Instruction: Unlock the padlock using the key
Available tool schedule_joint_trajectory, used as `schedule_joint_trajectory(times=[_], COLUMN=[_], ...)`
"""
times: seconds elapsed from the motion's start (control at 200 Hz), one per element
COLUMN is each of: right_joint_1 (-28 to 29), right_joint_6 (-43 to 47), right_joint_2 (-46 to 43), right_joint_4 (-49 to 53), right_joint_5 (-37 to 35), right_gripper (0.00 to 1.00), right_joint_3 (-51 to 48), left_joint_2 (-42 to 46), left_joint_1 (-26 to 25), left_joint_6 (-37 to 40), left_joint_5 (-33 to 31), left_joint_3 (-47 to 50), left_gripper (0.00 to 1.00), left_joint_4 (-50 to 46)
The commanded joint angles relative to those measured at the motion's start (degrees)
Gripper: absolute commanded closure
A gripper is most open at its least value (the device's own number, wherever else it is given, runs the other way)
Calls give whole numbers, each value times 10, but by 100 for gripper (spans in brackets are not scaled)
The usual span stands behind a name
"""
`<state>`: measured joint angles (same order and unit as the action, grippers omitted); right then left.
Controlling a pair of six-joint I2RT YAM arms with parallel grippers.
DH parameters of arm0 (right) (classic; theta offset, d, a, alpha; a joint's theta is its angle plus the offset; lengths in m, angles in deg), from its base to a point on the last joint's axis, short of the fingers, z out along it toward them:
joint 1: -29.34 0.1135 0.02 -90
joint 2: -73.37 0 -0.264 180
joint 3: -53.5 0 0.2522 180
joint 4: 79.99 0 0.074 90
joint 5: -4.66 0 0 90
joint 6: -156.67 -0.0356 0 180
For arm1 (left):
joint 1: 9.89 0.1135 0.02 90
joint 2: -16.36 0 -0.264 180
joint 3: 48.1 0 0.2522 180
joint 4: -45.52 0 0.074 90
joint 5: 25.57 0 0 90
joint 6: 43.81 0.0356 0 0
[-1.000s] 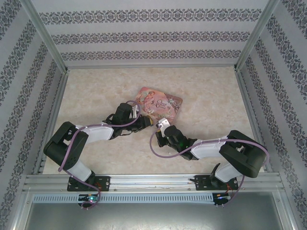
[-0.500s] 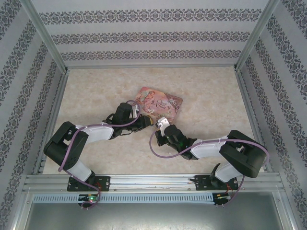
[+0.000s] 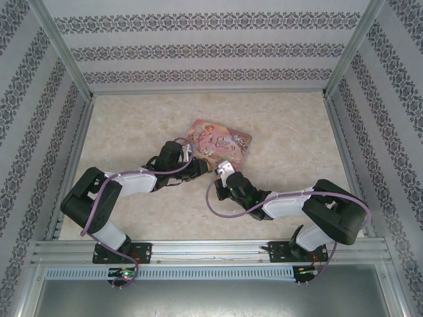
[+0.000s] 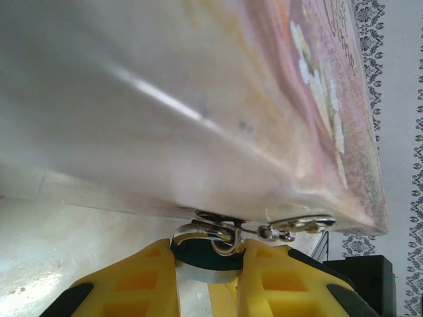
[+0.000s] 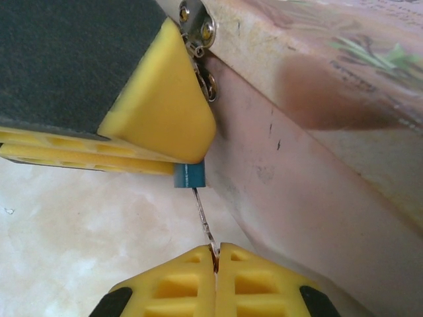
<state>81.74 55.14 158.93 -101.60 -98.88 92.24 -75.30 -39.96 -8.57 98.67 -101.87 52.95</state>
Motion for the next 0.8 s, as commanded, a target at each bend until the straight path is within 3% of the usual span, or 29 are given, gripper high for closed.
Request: schedule_joint_trajectory(times=[0.0,0.39,0.794], right_joint_1=[5,4,-2], right_joint_6=[10,18,60], right_joint_2=[6,26,62], right_joint_4=[-30,-71,-183], right_joint_5=[-20,-18,6], right_gripper=[100,100,100], right_joint_3=[19,27,35], left_joint_2=[-4,-5,-10], left_joint_1=[-11,-14,-19], left_joint_6=[-17,-22,-24], left_joint_5=[19,19,23], left_joint_3=[-17,-17,-23], left_gripper=[78,78,78], left_joint_4=[25,30,30])
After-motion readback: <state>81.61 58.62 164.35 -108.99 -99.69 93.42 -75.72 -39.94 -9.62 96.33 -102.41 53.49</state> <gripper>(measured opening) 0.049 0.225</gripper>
